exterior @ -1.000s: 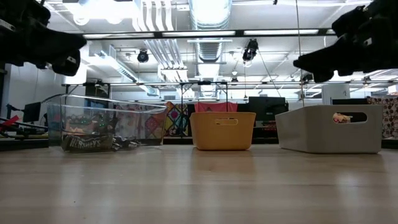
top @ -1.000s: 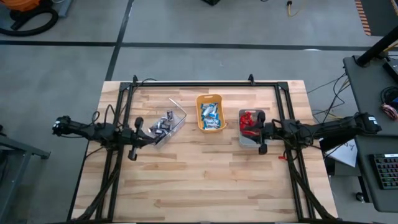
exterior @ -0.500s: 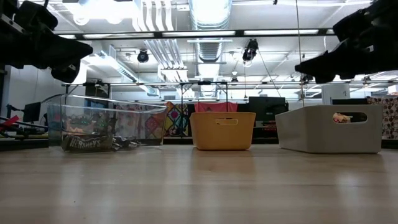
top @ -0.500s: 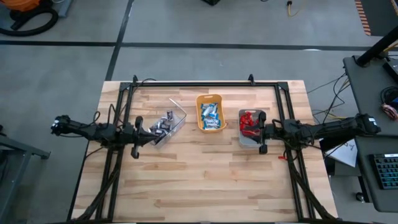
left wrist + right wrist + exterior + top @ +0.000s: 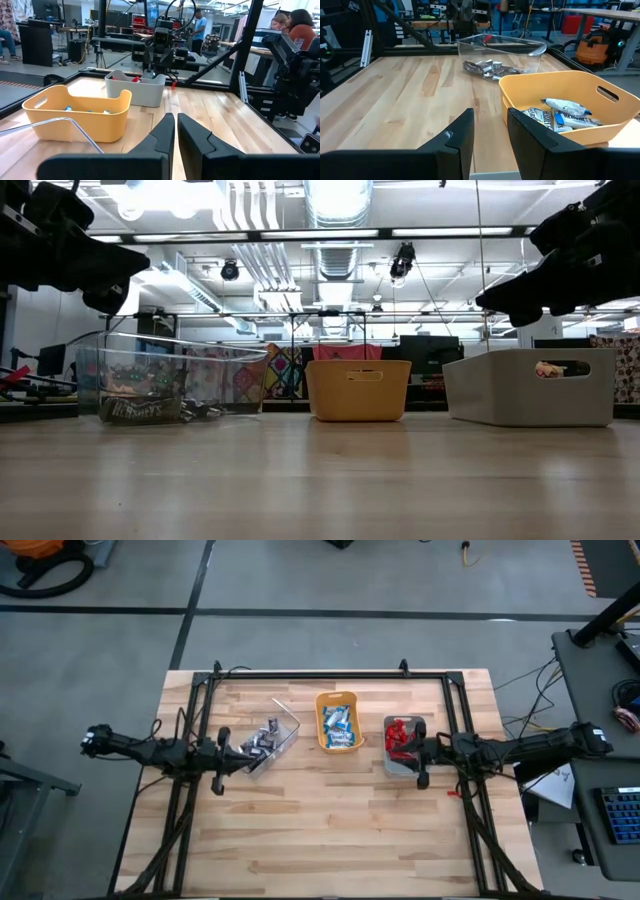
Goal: Organize candy in baskets
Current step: Return to Home Position
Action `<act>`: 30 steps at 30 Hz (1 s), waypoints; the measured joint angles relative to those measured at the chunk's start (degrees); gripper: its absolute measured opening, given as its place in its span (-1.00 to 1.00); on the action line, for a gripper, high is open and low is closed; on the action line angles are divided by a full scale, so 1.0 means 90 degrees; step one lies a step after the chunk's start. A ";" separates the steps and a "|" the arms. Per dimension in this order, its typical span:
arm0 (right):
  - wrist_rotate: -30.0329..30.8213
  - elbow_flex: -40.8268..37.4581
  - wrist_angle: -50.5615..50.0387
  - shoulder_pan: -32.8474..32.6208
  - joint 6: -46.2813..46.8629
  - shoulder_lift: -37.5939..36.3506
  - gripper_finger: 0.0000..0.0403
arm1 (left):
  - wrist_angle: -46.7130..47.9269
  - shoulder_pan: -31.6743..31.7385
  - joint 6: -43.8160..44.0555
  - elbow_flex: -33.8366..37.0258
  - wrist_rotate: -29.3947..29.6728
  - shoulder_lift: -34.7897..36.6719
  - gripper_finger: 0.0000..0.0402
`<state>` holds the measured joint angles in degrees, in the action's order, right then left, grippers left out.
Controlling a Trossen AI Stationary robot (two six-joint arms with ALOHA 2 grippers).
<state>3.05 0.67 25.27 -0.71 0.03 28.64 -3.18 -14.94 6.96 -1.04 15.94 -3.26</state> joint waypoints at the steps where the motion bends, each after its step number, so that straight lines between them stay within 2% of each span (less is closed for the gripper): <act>1: 0.0000 0.0000 -0.0001 0.0000 0.0000 0.0000 -0.46 | -0.0003 0.0000 0.0000 0.0000 0.0000 -0.0005 -0.97; 9: 0.0002 -0.0003 0.0004 -0.0013 0.0042 0.0000 -0.46 | -0.0003 0.0000 0.0000 0.0000 0.0000 -0.0020 -0.97; 13: 0.0006 -0.0005 -0.0155 -0.0017 -0.0442 -0.0212 -0.46 | -0.0003 0.0000 0.0000 0.0000 0.0000 -0.0020 -0.97; 18: -0.0008 -0.0005 -0.0443 -0.0034 -0.0870 -0.0931 -0.46 | -0.0003 0.0000 0.0000 0.0000 0.0000 -0.0027 -0.97; 23: -0.0012 -0.0005 -0.1568 -0.0032 -0.0965 -0.1926 -0.46 | -0.0003 0.0000 0.0000 -0.0002 0.0000 -0.0044 -0.97; 30: -0.0061 -0.0005 -0.1958 -0.0046 -0.1015 -0.2661 -0.46 | -0.0004 0.0000 0.0000 -0.0002 0.0000 -0.0084 -0.97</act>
<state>2.50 0.62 7.65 -1.13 -9.10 4.70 -3.21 -14.94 6.96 -1.06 15.94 -4.02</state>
